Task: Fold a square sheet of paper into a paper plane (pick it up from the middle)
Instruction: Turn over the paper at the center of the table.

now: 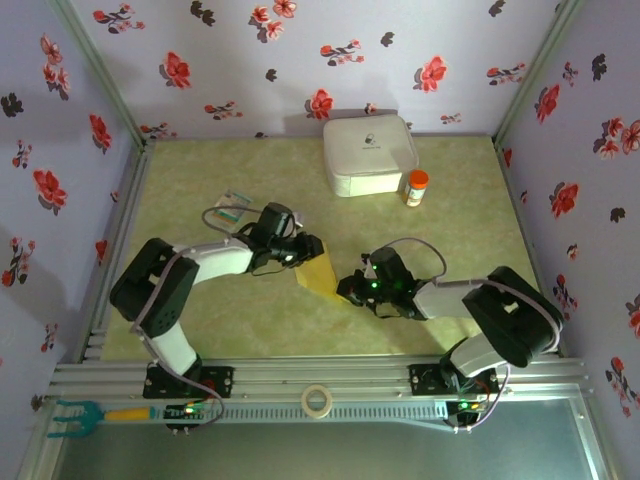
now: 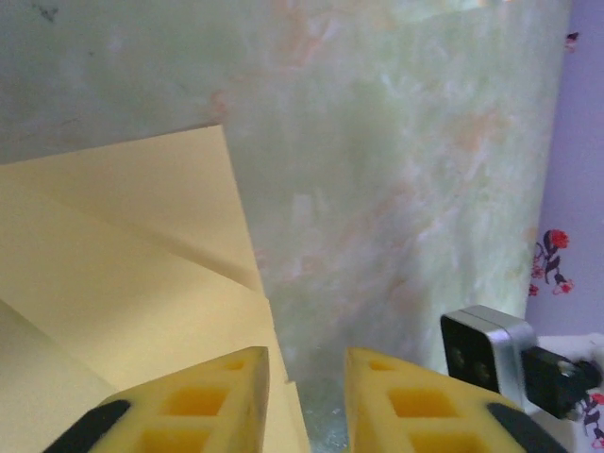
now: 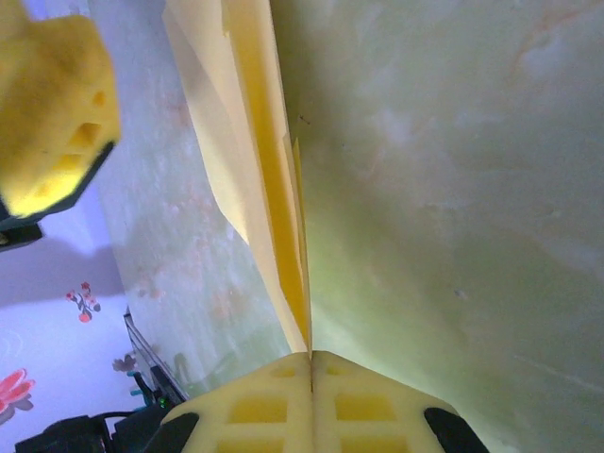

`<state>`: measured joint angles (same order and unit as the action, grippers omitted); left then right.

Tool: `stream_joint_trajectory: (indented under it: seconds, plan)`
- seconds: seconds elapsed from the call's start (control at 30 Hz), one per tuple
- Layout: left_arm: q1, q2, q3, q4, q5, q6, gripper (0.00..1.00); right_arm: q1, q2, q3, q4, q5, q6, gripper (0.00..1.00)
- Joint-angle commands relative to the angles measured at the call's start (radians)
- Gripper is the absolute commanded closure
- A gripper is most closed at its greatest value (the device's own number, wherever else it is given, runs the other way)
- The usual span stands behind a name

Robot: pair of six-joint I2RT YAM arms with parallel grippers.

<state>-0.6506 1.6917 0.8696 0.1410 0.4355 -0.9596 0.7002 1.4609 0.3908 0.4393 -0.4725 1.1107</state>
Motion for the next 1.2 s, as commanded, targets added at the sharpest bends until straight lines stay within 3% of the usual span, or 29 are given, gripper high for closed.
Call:
stream_joint_trajectory:
  seconds: [0.0,0.33,0.63,0.77,0.93,1.03,1.17]
  plan:
    - [-0.006,-0.084,-0.032,-0.035,-0.037,0.043,0.69,-0.002,-0.059,0.045,-0.152,0.030,-0.099,0.95]
    - [-0.002,-0.294,-0.075,-0.162,-0.203,0.176,0.64,0.003,-0.232,0.163,-0.520,0.184,-0.278,0.96]
    - [0.014,-0.440,-0.132,-0.202,-0.349,0.239,0.65,0.061,-0.391,0.342,-0.922,0.525,-0.501,0.96]
    - [0.032,-0.480,-0.163,-0.234,-0.389,0.208,0.66,0.174,-0.314,0.474,-1.113,0.796,-0.585,0.97]
    - [0.075,-0.530,-0.205,-0.260,-0.417,0.160,0.66,0.288,-0.121,0.622,-1.321,1.167,-0.576,0.97]
    - [0.113,-0.568,-0.231,-0.277,-0.429,0.134,0.66,0.337,-0.005,0.683,-1.378,1.268,-0.534,0.95]
    - [0.152,-0.610,-0.261,-0.292,-0.436,0.119,0.66,0.411,0.135,0.741,-1.381,1.308,-0.534,0.95]
